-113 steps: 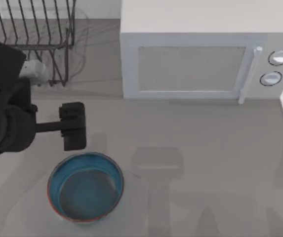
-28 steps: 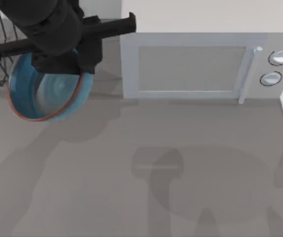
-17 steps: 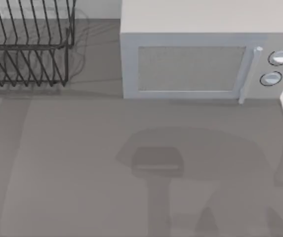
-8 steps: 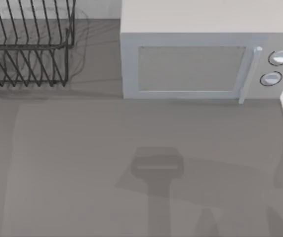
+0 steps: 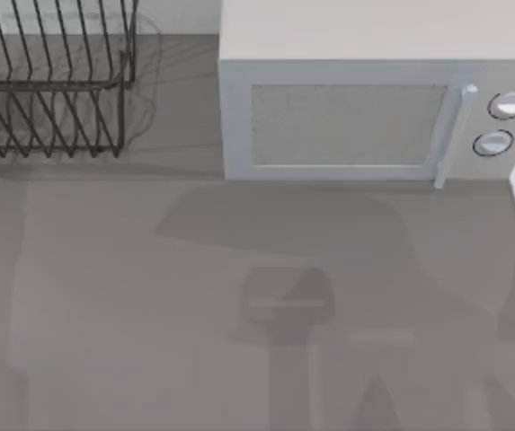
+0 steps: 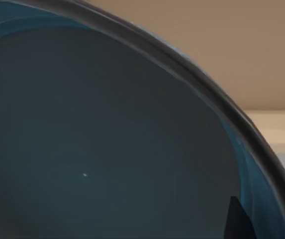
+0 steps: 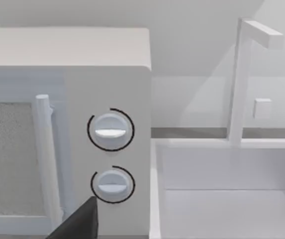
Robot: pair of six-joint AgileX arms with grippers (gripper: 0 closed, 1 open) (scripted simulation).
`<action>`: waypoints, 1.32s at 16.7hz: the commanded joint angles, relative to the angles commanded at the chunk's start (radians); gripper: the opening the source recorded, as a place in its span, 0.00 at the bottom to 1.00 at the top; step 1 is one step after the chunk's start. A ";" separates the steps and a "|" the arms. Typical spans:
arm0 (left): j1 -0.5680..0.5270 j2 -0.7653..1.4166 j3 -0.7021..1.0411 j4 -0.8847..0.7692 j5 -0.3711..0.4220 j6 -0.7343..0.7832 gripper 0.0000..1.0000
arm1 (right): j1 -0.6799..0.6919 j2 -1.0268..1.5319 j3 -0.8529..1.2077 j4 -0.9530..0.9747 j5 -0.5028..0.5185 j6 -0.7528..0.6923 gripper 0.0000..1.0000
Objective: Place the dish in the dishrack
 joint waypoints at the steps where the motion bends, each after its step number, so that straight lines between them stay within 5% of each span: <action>1: -0.007 0.065 -0.011 0.078 -0.007 0.001 0.00 | 0.000 0.000 0.000 0.000 0.000 0.000 1.00; 9: -0.073 0.510 -0.135 0.674 -0.059 0.003 0.00 | 0.000 0.000 0.000 0.000 0.000 0.000 1.00; 17: -0.087 0.583 -0.166 0.763 -0.070 0.001 0.00 | 0.000 0.000 0.000 0.000 0.000 0.000 1.00; 22: -0.087 0.583 -0.166 0.763 -0.070 0.001 0.38 | 0.000 0.000 0.000 0.000 0.000 0.000 1.00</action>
